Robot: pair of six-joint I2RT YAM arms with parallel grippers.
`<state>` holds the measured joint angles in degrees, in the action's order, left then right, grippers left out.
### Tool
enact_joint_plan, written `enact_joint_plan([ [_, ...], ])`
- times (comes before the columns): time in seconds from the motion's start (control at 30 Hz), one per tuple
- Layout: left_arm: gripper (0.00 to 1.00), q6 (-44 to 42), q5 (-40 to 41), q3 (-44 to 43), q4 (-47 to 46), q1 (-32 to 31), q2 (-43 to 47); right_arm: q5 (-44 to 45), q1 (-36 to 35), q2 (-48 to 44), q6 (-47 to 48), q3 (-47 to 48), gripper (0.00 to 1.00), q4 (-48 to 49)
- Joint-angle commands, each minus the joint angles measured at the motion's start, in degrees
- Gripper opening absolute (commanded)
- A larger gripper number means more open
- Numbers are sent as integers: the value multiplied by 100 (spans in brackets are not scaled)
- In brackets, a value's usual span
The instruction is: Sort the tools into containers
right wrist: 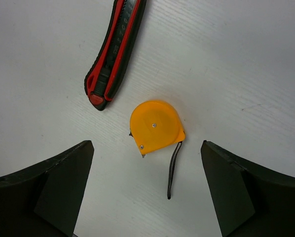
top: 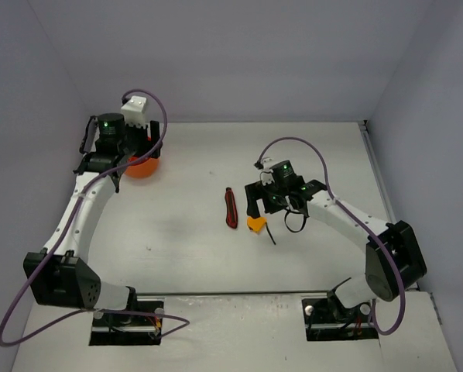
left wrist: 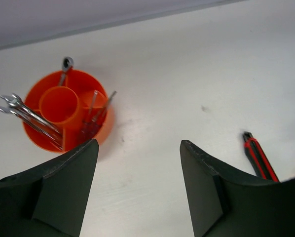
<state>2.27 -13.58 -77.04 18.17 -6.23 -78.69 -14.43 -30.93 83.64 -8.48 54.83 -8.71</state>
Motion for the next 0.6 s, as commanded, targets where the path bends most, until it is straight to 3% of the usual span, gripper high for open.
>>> enact_joint_plan([
  [0.0,63,678,-66,333,89,-191,455,193,-147,241,125,106,91,-7],
  [0.23,63,1485,-94,889,169,-693,924,357,-380,744,150,197,96,-124],
  [0.57,64,2009,-137,1282,195,-1256,989,856,-557,1199,139,204,97,-262],
])
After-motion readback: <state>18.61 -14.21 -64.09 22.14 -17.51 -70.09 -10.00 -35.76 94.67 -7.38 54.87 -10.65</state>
